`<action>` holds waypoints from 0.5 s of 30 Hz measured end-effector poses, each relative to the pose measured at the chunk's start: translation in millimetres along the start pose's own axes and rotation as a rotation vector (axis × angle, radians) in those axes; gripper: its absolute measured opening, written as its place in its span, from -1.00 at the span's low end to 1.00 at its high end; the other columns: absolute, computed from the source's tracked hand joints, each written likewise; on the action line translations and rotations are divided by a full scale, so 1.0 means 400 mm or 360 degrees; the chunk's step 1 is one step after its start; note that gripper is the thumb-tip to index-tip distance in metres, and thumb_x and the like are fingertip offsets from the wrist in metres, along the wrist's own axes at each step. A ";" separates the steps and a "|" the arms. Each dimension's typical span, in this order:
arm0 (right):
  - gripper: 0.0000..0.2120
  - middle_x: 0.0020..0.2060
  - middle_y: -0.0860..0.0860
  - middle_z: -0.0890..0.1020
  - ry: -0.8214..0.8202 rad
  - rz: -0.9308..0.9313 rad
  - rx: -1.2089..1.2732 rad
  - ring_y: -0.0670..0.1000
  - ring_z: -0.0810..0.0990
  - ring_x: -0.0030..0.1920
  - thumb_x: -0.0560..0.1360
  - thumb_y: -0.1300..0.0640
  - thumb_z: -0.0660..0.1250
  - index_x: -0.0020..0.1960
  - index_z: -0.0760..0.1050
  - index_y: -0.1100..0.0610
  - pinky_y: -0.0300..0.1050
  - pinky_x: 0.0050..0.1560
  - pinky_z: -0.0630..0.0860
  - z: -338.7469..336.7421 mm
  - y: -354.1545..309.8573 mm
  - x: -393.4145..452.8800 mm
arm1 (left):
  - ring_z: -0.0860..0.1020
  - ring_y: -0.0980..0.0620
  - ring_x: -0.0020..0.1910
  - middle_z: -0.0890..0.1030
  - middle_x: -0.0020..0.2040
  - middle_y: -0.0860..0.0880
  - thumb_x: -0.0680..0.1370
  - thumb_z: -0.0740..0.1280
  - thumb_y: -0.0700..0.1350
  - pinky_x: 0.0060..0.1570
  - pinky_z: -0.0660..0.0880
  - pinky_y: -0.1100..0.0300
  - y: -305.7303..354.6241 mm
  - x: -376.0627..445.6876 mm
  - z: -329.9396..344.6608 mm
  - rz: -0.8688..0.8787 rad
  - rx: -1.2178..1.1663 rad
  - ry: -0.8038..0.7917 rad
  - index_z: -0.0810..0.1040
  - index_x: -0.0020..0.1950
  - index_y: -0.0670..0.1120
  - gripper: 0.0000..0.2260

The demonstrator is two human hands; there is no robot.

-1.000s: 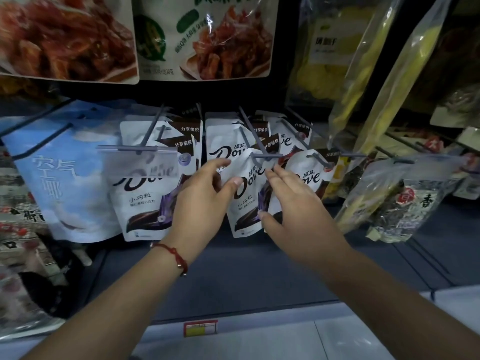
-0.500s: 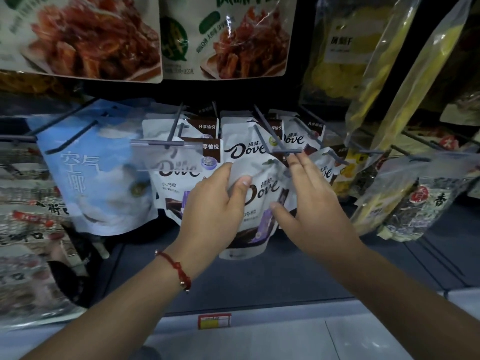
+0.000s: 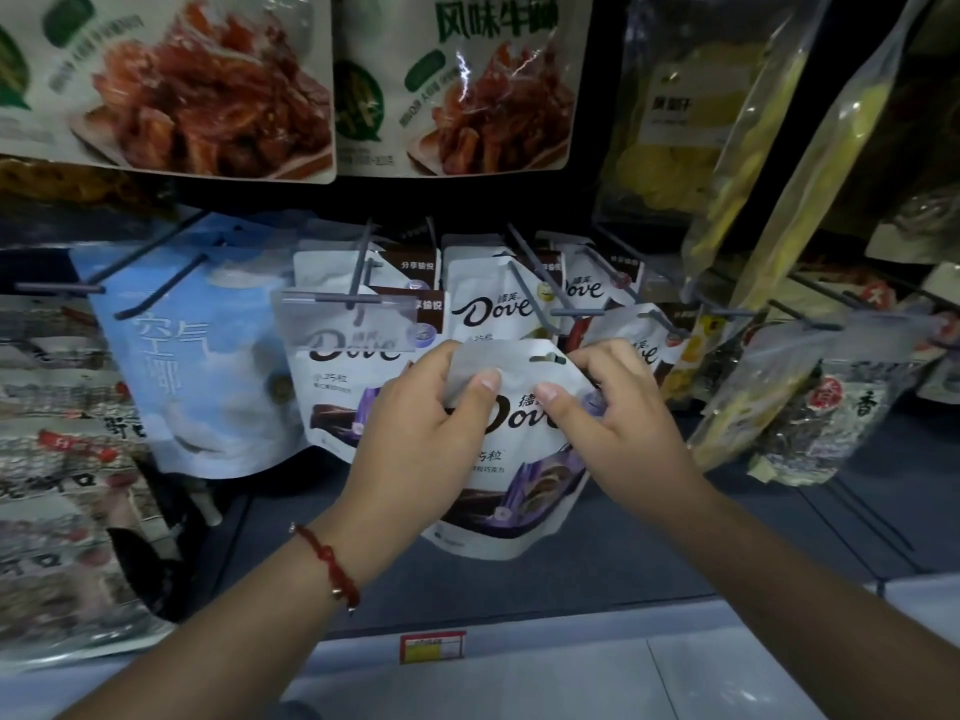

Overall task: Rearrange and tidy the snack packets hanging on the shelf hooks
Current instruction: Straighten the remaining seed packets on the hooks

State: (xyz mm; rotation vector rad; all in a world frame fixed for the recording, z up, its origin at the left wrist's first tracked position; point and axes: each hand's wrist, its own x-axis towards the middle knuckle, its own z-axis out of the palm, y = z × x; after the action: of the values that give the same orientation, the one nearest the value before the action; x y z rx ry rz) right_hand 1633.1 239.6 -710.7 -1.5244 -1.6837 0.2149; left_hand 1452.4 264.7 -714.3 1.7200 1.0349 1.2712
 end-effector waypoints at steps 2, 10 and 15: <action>-0.90 -0.14 -0.13 0.52 -0.0077 0.0035 0.0159 -0.16 0.52 -0.08 0.56 -0.04 0.32 -0.05 0.45 -0.04 -0.34 -0.16 0.43 0.007 -0.019 -0.004 | 0.65 0.16 -0.17 0.68 -0.15 0.14 0.55 0.35 0.02 -0.13 0.61 -0.02 0.002 0.002 -0.021 -0.0031 0.0083 -0.0023 0.60 -0.05 0.05 -0.92; -0.80 -0.34 -0.05 0.53 -0.0269 -0.0031 0.0062 -0.07 0.49 -0.33 0.55 -0.06 0.32 -0.19 0.38 -0.03 -0.14 -0.34 0.40 0.059 -0.094 -0.011 | 0.60 0.28 -0.13 0.66 -0.14 0.27 0.50 0.42 0.11 -0.11 0.57 0.12 -0.012 0.006 -0.142 0.0029 0.0560 -0.0186 0.66 -0.04 0.19 -0.92; -0.75 0.10 -0.16 0.50 -0.0109 -0.0292 -0.0070 -0.22 0.46 0.11 0.54 -0.05 0.33 0.19 0.46 -0.04 -0.31 0.13 0.40 0.101 -0.144 -0.011 | 0.68 0.06 -0.17 0.72 -0.19 0.04 0.53 0.42 -0.16 -0.14 0.62 0.11 -0.031 -0.006 -0.187 -0.0293 0.0107 -0.0089 0.69 -0.09 -0.02 -0.93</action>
State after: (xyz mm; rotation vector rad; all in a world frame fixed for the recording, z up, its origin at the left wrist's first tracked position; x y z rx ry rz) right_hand 1563.0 237.2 -702.7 -1.3974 -1.8821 0.1353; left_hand 1377.4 274.9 -709.3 1.6583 1.1851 1.0777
